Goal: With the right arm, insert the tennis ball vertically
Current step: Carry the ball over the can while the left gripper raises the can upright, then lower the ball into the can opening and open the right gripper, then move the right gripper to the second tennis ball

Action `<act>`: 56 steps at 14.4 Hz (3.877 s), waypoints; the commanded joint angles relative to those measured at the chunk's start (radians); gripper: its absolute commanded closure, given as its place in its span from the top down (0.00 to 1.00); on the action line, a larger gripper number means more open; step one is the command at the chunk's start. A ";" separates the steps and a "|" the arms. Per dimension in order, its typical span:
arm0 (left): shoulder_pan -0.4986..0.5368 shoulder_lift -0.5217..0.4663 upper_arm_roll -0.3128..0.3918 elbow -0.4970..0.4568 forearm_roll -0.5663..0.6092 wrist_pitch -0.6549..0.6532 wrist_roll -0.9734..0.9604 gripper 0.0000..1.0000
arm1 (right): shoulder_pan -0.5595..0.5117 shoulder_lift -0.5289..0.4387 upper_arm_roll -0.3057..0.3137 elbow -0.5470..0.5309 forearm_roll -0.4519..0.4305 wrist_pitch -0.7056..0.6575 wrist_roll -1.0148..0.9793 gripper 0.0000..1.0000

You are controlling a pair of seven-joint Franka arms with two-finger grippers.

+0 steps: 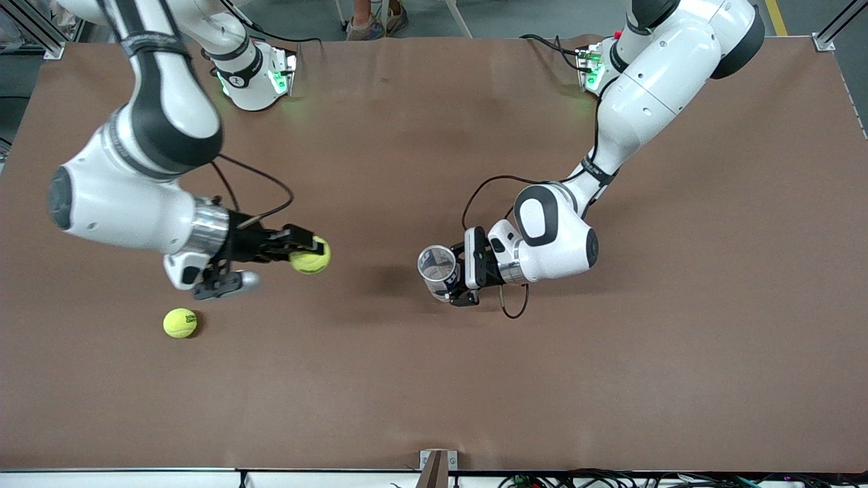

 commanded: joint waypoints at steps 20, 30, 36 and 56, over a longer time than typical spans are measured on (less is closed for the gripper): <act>0.026 -0.005 0.016 -0.041 -0.015 0.009 0.054 0.73 | 0.267 0.206 -0.009 0.143 0.048 0.274 0.310 0.30; 0.023 -0.005 0.016 -0.039 -0.019 0.011 0.061 0.73 | 0.294 0.264 -0.009 0.191 0.048 0.274 0.311 0.30; 0.025 -0.003 0.016 -0.041 -0.018 0.009 0.063 0.73 | 0.311 0.284 -0.009 0.208 0.046 0.291 0.343 0.31; 0.028 0.001 0.024 -0.036 -0.012 0.008 0.066 0.73 | 0.279 0.232 -0.148 0.234 -0.043 0.068 0.373 1.00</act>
